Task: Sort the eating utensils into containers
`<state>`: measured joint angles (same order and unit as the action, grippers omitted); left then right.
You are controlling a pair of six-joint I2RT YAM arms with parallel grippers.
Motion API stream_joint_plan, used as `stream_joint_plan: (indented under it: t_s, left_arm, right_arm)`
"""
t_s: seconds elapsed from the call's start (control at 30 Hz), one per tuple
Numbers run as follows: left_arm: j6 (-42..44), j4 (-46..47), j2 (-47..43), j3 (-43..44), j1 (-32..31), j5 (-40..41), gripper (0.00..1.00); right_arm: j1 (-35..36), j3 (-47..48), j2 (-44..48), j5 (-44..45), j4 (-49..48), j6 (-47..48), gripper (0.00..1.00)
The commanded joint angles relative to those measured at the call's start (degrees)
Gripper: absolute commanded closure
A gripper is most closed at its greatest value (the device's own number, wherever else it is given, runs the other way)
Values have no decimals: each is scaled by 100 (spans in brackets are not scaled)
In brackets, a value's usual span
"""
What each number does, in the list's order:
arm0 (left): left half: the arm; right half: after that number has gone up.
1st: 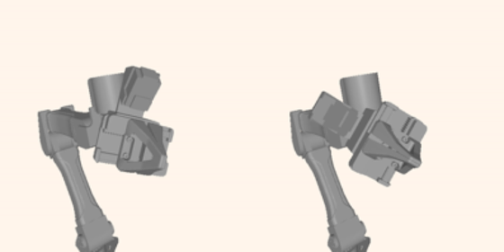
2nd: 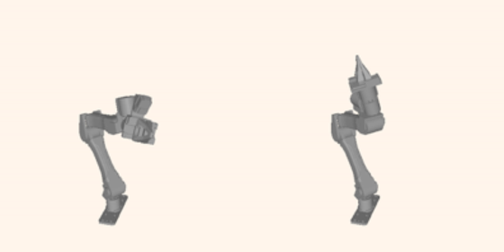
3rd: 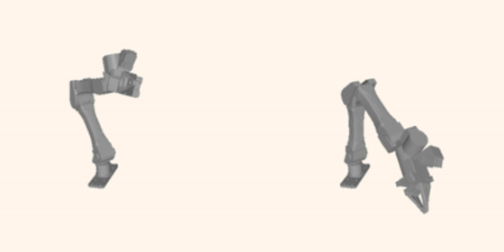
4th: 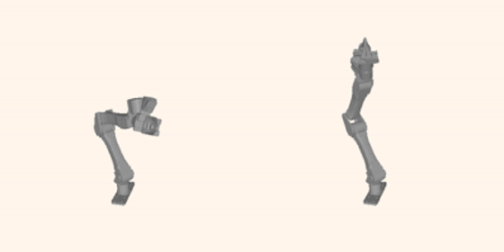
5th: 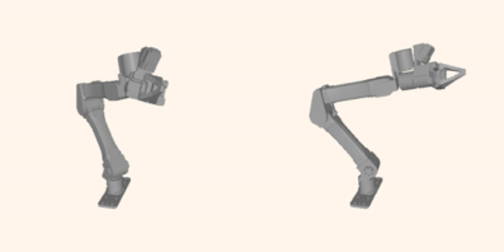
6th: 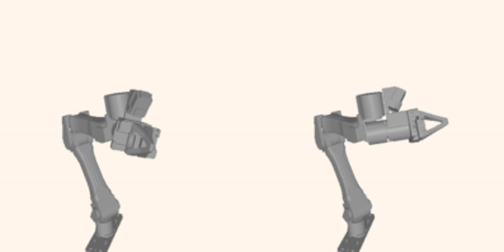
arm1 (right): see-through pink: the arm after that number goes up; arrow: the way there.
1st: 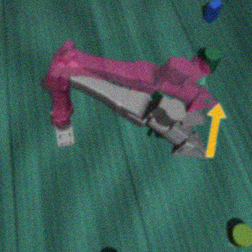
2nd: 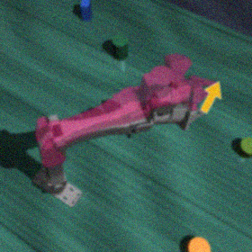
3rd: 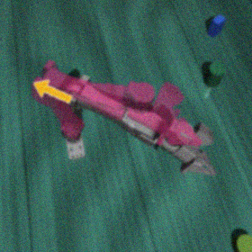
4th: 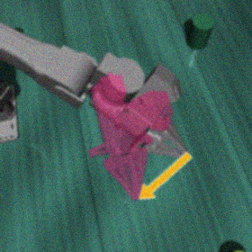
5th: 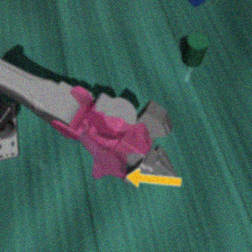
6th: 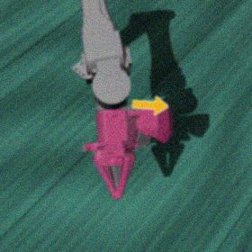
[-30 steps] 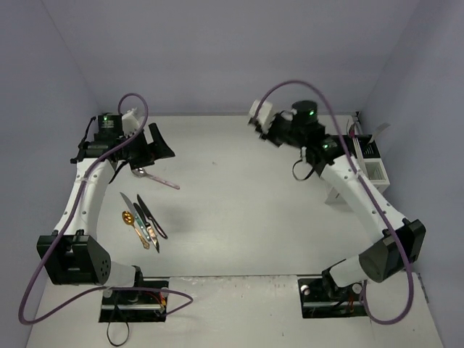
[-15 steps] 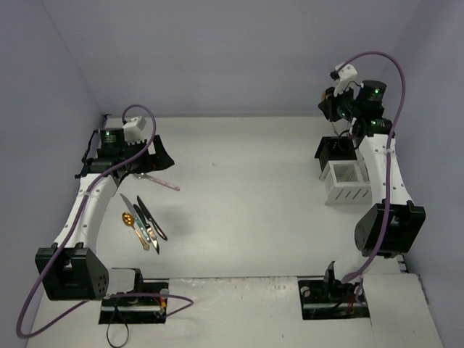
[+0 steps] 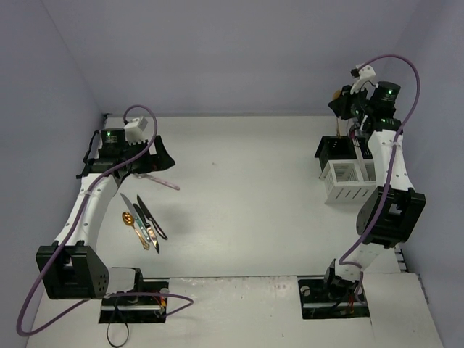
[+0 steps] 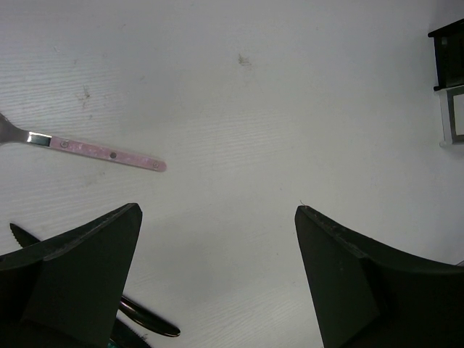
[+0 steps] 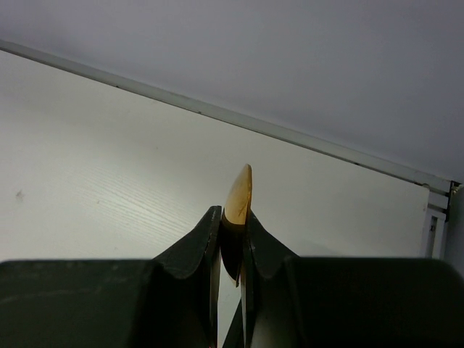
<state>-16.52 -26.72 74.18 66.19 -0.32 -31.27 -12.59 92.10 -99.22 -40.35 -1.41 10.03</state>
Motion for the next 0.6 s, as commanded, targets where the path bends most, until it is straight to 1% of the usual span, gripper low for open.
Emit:
stream_joint_plan:
  t_s: [0.0,0.27,0.33,0.37,0.4,0.43,0.5,0.57]
  left_arm:
    - [43,255,17,166,-3,-108,14]
    - [8,246,97,175,-3,-81,14]
    - [17,226,105,178,-3,-28,14]
    - [17,209,109,185,-3,11,14]
    - [17,179,119,190,-3,71,14]
    - [28,151,134,192,-3,179,14]
    - [20,82,155,192,-3,441,14]
    - [-84,11,199,195,-3,914,14]
  right_arm:
    - [-112,-43,105,-342,-615,-326,100]
    - [-191,-420,271,-342,-616,-213,100]
    - [-200,-503,289,-316,-612,-177,92]
    - [-200,-516,293,-312,-608,-174,83]
    - [-200,-536,303,-302,-613,-164,71]
    - [-200,-555,317,-287,-615,-154,63]
    - [-200,-547,346,-273,-608,-158,51]
    - [-200,-488,368,-260,-612,-174,45]
